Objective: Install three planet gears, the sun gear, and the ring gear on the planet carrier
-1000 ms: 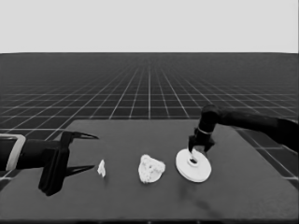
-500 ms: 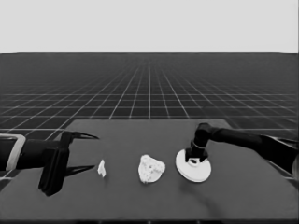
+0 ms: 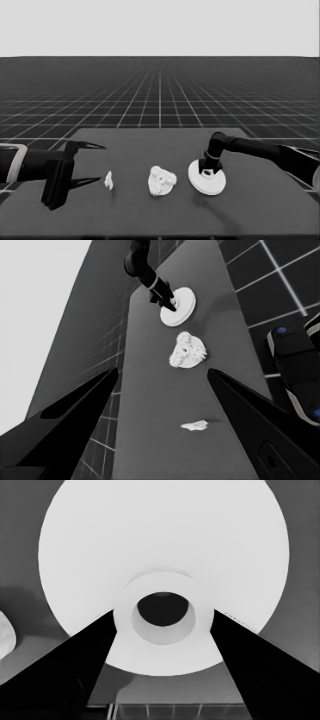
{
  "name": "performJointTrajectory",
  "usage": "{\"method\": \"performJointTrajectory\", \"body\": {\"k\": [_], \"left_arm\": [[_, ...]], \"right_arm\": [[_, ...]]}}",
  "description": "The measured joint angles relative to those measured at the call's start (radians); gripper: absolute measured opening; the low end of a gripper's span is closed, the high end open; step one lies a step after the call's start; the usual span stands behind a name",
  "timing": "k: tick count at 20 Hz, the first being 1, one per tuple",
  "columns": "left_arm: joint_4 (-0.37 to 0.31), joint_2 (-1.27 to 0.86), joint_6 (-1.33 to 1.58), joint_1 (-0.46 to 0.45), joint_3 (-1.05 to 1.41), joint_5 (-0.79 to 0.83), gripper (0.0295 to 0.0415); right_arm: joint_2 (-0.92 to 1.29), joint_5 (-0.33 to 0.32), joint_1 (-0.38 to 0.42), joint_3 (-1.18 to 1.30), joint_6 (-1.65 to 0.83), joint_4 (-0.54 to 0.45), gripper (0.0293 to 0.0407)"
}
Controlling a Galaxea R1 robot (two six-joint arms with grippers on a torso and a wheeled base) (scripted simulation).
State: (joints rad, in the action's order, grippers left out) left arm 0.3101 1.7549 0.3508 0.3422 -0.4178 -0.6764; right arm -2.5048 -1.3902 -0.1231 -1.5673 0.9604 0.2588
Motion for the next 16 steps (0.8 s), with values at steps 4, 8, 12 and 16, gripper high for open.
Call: {"method": "performJointTrajectory", "body": {"k": [4, 8, 12, 16], "left_arm": [[0.0, 0.0, 0.0, 0.0, 0.0, 0.0, 0.0385], [0.0, 0.0, 0.0, 0.0, 0.0, 0.0, 0.0385], [0.0, 0.0, 0.0, 0.0, 0.0, 0.0, 0.0385], [0.0, 0.0, 0.0, 0.0, 0.0, 0.0, 0.0385]], "right_arm": [[0.041, -0.082, 0.12, 0.097, 0.039, -0.095, 0.0348], [0.047, -0.115, 0.187, 0.111, 0.044, -0.149, 0.0348], [0.047, -0.119, 0.193, 0.11, 0.043, -0.155, 0.0348], [-0.444, -0.152, 0.155, 0.013, 0.439, -0.102, 0.0348]]}}
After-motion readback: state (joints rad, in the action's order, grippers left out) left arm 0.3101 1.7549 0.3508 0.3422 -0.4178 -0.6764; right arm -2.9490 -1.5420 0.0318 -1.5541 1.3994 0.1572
